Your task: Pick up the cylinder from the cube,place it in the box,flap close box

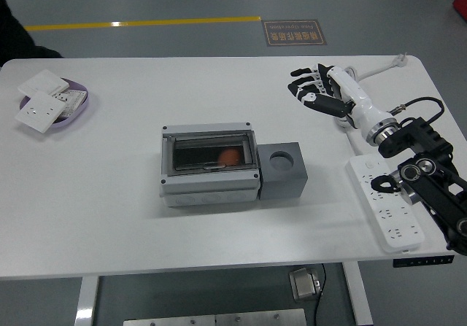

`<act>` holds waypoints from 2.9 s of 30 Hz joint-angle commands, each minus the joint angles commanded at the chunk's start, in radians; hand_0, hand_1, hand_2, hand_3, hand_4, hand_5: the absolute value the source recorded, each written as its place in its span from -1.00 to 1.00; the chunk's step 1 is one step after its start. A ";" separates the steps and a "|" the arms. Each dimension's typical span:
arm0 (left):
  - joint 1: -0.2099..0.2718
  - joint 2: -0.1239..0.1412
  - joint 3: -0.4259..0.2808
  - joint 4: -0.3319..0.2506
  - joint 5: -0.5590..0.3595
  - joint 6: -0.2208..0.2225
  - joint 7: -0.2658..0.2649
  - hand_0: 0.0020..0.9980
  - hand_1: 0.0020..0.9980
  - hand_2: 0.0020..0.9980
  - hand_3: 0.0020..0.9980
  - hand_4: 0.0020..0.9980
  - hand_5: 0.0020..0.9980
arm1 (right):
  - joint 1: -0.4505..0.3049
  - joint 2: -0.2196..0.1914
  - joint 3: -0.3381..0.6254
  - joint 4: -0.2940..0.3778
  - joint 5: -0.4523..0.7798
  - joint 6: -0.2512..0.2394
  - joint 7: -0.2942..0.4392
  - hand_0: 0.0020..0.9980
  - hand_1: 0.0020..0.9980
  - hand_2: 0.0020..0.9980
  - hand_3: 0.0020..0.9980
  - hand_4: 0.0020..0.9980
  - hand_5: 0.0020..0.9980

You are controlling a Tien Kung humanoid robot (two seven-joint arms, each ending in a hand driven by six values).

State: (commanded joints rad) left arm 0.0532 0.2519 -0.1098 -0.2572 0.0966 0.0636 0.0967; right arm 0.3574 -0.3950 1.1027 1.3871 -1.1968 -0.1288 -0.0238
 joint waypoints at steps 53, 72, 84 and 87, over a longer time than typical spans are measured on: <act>0.000 -0.004 0.002 0.009 -0.003 -0.001 -0.006 0.14 0.23 0.15 0.18 0.41 -0.56 | -0.092 0.027 0.335 -0.050 0.151 -0.055 0.121 0.38 0.28 0.30 0.33 0.45 -0.40; 0.000 -0.014 0.010 0.009 -0.015 -0.002 -0.010 0.14 0.23 0.15 0.18 0.41 -0.56 | -0.091 0.026 0.337 -0.044 0.173 -0.079 0.110 0.37 0.28 0.31 0.33 0.43 -0.45; 0.001 -0.016 0.027 0.013 -0.030 -0.002 -0.018 0.14 0.23 0.15 0.18 0.41 -0.57 | -0.095 0.021 0.339 -0.033 0.197 -0.078 0.116 0.37 0.27 0.30 0.32 0.43 -0.44; 0.002 -0.017 0.027 0.013 -0.030 -0.002 -0.018 0.14 0.23 0.15 0.18 0.41 -0.57 | -0.102 0.020 0.346 -0.034 0.199 -0.078 0.118 0.37 0.27 0.30 0.32 0.43 -0.44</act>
State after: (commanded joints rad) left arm 0.0548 0.2353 -0.0831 -0.2446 0.0667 0.0612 0.0790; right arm 0.2553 -0.3749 1.4488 1.3533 -0.9976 -0.2064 0.0939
